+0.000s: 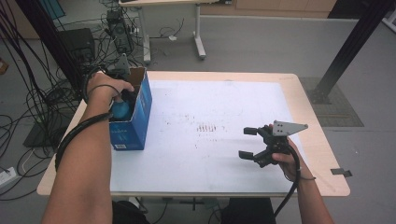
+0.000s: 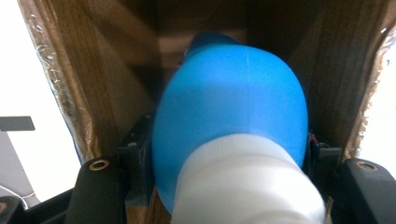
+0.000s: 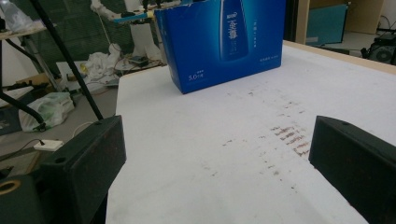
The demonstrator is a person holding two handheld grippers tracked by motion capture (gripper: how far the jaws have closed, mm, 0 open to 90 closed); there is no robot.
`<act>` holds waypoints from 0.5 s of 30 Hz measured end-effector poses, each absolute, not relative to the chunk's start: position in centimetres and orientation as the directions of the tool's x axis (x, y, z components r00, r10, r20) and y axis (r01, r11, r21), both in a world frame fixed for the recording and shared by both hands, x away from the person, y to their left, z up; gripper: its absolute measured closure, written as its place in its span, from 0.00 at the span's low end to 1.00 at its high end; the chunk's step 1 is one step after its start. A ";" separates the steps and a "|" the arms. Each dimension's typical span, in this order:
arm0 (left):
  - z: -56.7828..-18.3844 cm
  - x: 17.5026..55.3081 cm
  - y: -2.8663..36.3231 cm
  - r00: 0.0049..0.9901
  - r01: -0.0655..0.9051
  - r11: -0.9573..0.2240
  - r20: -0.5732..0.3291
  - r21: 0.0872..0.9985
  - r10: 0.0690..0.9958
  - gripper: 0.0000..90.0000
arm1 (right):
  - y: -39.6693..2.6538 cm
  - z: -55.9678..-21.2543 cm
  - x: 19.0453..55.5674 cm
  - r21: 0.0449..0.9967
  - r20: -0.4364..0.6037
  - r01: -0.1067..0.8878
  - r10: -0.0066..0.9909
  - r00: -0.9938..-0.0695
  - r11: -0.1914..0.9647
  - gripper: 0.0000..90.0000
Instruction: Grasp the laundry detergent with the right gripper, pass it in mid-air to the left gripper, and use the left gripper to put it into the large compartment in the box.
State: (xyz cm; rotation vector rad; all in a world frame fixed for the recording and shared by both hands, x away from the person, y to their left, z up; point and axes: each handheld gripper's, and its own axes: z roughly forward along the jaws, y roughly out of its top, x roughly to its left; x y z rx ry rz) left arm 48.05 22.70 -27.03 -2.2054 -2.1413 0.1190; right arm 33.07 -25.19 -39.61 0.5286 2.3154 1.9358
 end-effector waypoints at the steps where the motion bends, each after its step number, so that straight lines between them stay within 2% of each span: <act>1: -27.0 48.1 22.7 0.030 0.994 -0.031 -0.010 -0.102 0.999 0.41 | -25.2 -39.6 33.1 0.967 0.158 0.211 0.309 -0.938 0.144 0.04; 15: -27.0 48.0 22.6 0.027 0.994 -0.028 -0.010 -0.103 1.000 0.41 | -25.2 -39.6 33.1 0.967 0.159 0.211 0.311 -0.937 0.142 0.04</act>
